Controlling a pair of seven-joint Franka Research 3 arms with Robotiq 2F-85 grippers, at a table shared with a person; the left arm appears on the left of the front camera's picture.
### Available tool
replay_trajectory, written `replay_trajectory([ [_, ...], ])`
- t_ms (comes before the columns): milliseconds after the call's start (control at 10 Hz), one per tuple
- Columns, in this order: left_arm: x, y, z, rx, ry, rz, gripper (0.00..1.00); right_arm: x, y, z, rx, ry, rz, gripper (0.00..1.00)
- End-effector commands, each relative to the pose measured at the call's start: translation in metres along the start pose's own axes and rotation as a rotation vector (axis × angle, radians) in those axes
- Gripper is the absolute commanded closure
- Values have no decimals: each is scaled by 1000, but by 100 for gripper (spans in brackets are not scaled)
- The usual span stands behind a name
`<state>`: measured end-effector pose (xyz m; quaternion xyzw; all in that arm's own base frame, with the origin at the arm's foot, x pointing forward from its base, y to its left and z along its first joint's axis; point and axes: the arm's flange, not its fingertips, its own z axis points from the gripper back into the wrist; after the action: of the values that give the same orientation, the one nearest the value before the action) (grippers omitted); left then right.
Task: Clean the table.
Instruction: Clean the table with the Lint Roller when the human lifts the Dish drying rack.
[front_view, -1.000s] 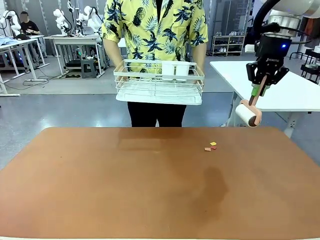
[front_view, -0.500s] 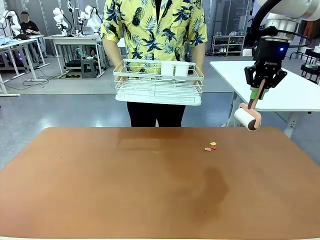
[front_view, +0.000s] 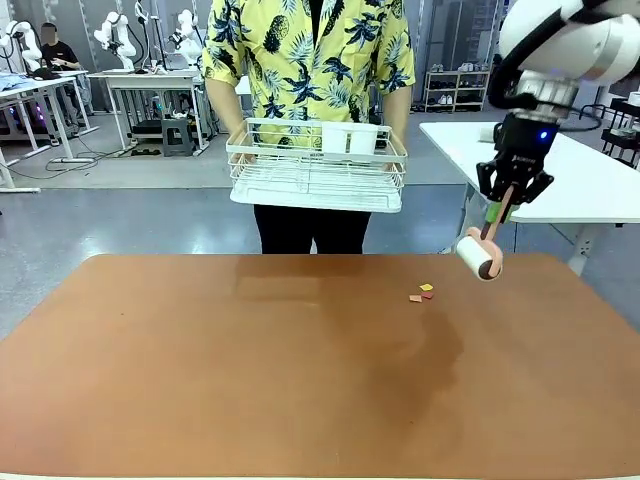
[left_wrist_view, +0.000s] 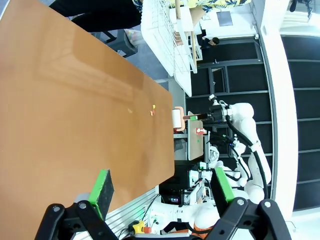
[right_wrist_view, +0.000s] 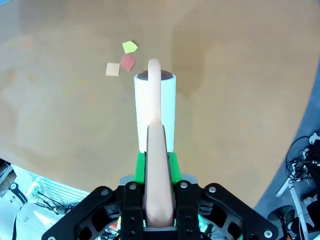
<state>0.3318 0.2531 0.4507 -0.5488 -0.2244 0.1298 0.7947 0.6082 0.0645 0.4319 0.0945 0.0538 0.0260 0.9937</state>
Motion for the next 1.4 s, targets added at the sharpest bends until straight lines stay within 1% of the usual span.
replay_trajectory([
  [0,1,0,3,-27,-7,-16,0,18,5,-14,2,-8,0,79],
  [200,1,0,3,-27,-7,-16,0,26,1,-30,4,-58,-17,79],
  [400,1,0,3,-27,-7,-16,0,26,-7,-42,20,-99,-21,79],
  [800,1,0,3,-27,-7,-16,0,36,-21,-70,60,-67,-59,79],
  [1000,1,0,3,-27,-7,-16,0,35,-29,-90,63,-42,-108,79],
  [1300,1,0,3,-27,-7,-16,0,28,-30,-104,75,-31,-88,79],
])
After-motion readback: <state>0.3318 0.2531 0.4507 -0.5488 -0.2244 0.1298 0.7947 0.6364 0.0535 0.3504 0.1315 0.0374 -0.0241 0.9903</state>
